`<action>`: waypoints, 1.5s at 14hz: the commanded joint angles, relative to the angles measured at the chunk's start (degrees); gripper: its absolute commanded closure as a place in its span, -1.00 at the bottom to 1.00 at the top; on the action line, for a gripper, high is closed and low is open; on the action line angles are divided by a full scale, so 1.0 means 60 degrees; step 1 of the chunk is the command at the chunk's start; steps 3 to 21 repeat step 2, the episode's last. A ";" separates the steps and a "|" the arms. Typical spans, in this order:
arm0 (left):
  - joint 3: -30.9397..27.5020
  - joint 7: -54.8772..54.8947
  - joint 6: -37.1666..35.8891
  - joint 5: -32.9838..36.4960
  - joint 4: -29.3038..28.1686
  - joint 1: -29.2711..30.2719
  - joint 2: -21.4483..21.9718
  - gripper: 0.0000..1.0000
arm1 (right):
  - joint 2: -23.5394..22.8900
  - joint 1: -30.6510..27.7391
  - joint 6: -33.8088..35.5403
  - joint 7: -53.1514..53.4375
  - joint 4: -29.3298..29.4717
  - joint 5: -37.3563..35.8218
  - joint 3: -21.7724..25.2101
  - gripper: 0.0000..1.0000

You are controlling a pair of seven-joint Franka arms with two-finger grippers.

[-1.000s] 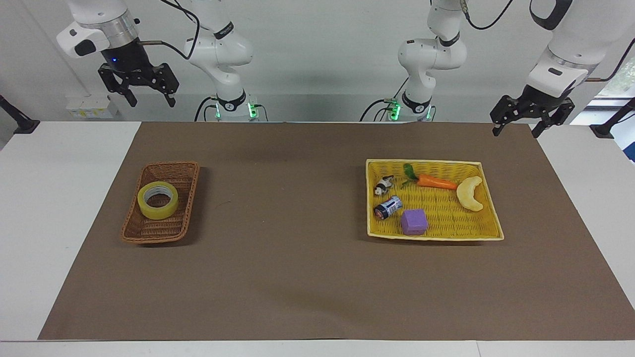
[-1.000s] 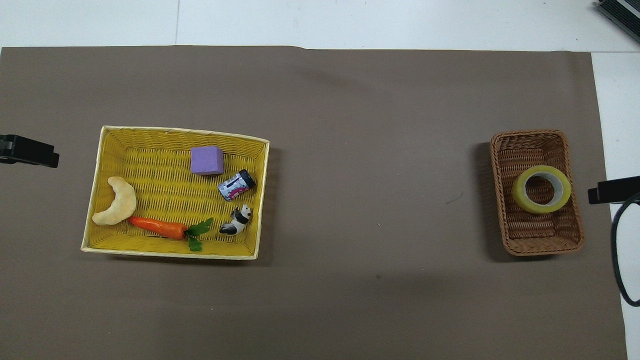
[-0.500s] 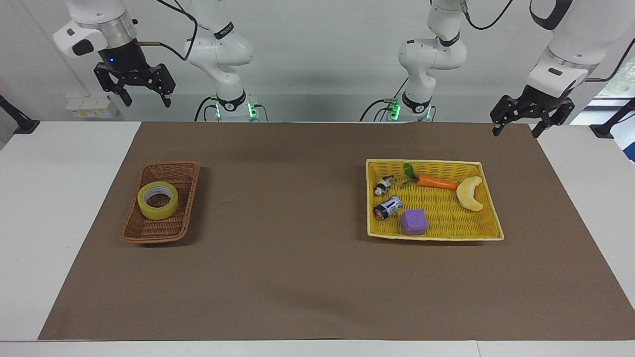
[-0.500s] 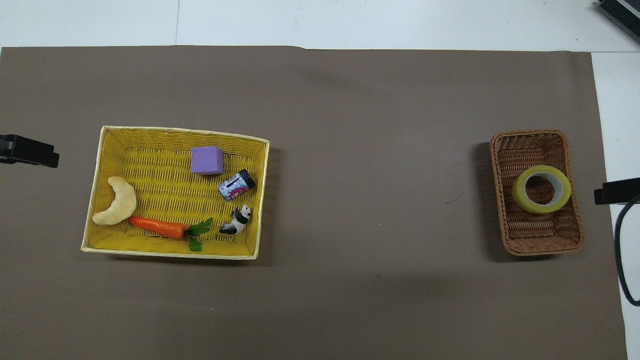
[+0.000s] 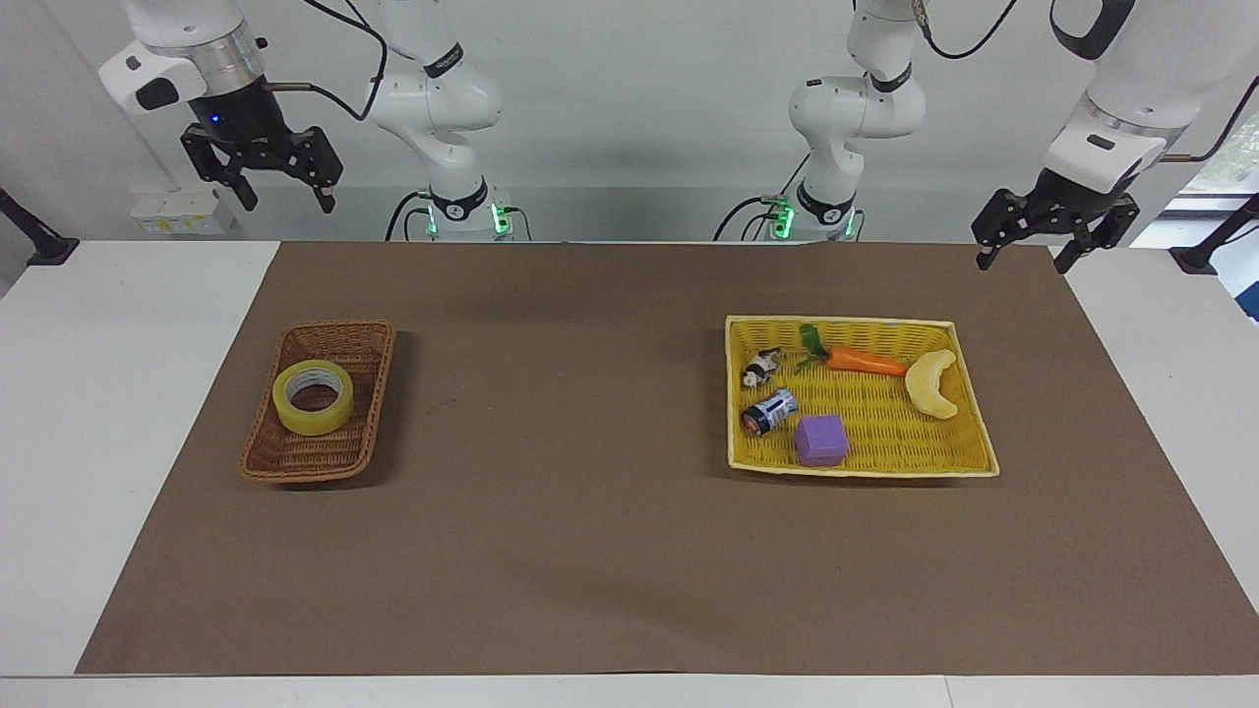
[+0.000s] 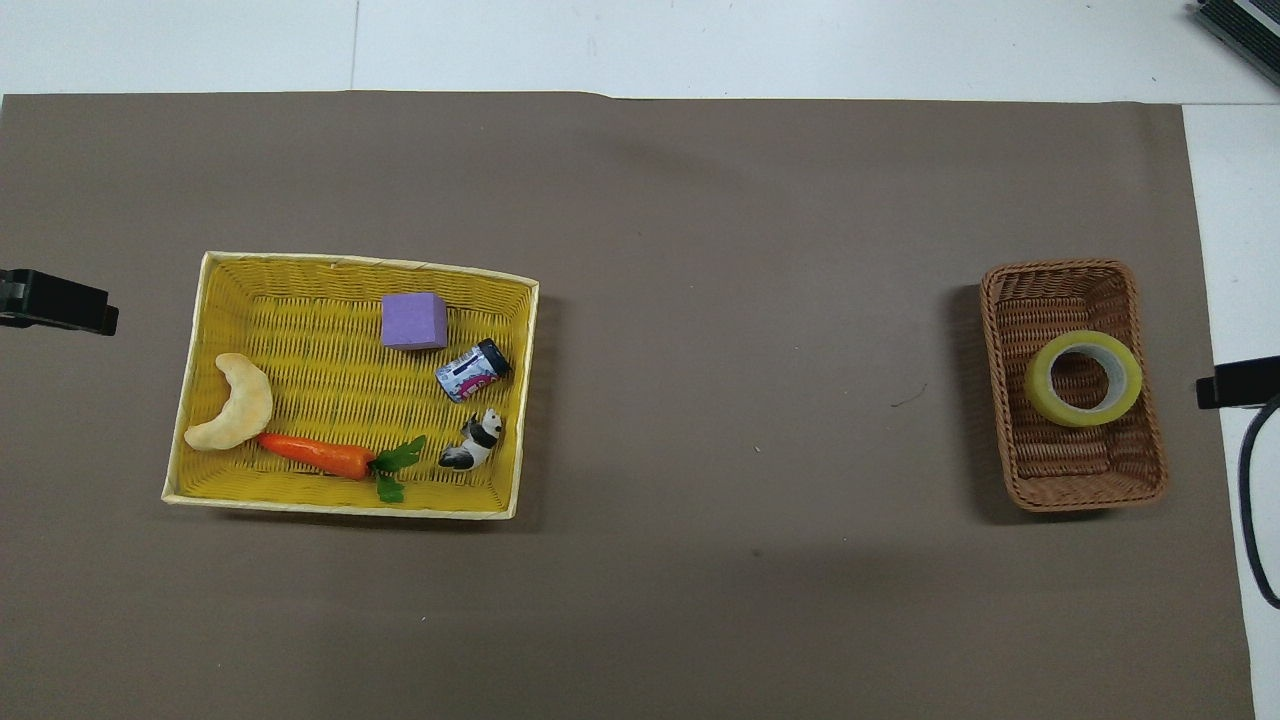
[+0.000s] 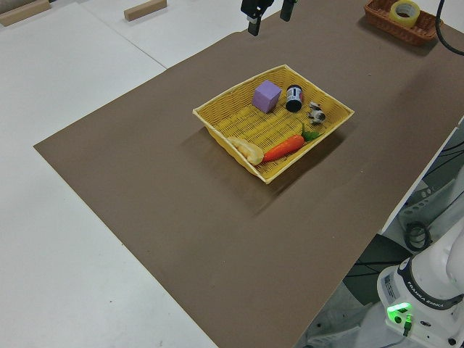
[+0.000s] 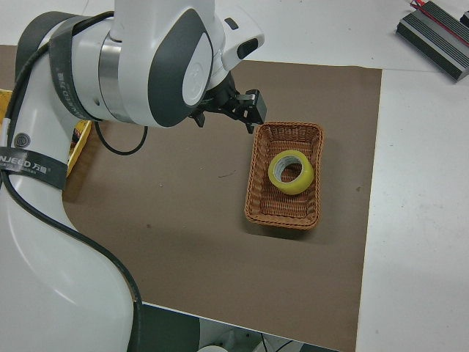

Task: Move tape to another basket

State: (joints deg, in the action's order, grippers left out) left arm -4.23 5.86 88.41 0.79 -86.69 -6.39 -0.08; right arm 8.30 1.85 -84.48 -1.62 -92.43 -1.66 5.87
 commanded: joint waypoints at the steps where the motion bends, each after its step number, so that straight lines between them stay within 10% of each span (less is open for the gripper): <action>1: 0.0075 0.0093 0.0104 0.0059 -0.0025 0.0127 0.0071 -1.00 | 0.0096 -0.0103 -0.0172 -0.0067 -0.0092 0.0071 -0.0026 -1.00; 21: 0.0075 0.0093 0.0104 0.0073 -0.0025 0.0127 0.0071 -1.00 | 0.0111 -0.0103 -0.0172 -0.0067 -0.0121 0.0071 -0.0041 -1.00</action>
